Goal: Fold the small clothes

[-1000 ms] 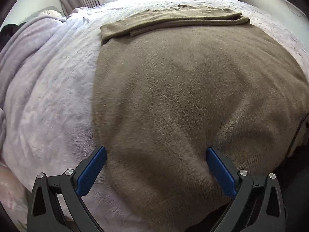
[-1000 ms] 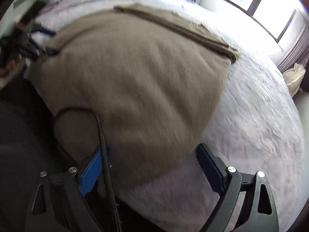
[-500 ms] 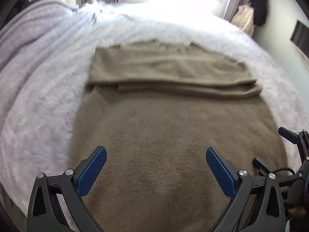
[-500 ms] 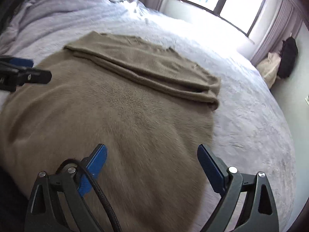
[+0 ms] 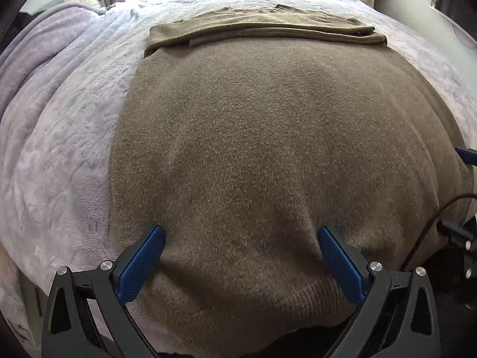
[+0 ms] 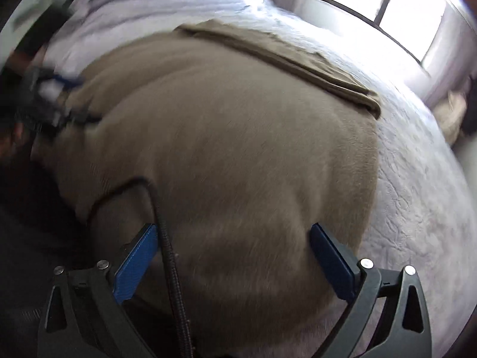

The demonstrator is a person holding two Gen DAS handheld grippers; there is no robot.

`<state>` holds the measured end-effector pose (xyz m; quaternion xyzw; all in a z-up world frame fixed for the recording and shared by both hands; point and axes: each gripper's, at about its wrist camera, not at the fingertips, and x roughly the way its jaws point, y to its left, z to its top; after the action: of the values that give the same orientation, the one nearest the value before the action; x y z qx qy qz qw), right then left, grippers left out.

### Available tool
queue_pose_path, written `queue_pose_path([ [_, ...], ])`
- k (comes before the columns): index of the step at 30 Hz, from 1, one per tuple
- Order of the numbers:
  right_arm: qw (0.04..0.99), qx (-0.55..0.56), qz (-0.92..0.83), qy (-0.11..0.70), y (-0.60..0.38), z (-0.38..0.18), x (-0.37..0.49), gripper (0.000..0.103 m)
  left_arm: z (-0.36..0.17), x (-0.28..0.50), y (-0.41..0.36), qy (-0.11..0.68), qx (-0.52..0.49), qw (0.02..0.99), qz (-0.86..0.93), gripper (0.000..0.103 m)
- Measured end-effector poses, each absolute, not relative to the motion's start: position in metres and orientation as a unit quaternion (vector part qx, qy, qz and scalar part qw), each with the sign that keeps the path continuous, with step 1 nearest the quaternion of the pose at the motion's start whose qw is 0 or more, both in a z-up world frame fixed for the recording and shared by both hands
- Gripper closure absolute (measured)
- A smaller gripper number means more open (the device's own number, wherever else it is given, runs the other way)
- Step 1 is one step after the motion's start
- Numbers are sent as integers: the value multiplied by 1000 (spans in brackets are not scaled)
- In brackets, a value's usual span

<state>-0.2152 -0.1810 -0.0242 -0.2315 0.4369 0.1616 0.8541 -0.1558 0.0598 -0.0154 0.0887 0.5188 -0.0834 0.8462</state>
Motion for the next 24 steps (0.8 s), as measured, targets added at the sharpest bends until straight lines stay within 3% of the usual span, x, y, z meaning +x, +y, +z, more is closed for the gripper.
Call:
queue_pose_path([
  [3,827,-278,199,446,-173,-17,-230,2,2,-156,54,494,103,860,-74,0],
  [8,808,-111,349,462,-190,24,-216,2,19,-134,48,472,86,875,-68,0],
  [13,805,65,375,456,-221,38,-193,2,14,-110,53,472,47,879,-52,0],
  [18,874,144,262,384,-252,59,-189,2,8,-102,50,477,6,878,-43,0],
  [24,944,172,156,235,-275,97,-212,2,10,-112,45,464,47,883,-48,0],
])
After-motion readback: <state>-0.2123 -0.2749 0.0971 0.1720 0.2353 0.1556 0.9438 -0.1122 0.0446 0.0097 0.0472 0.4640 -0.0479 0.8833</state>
